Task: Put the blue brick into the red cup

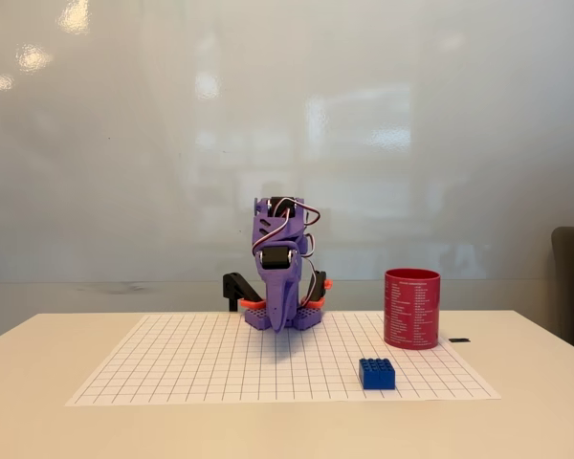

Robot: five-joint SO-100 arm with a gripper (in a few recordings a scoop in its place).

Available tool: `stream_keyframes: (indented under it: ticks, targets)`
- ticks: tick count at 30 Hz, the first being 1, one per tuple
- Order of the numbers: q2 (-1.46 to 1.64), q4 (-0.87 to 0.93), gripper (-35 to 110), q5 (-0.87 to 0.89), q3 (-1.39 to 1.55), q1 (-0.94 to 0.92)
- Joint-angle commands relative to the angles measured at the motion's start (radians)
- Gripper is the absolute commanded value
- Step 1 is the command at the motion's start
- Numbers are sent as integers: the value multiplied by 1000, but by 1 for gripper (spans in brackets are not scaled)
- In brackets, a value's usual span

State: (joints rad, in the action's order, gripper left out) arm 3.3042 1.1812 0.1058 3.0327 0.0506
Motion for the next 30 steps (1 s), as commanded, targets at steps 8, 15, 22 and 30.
stream_keyframes:
  ticks: [8, 15, 22, 30]
  targets:
    - [-2, 23, 0, 21, -6, -2]
    - [-83, -17, 0, 29, -20, -26]
    - [-568, -92, 0, -20, -333, -141]
    - [-928, 227, 0, 35, -890, -98]
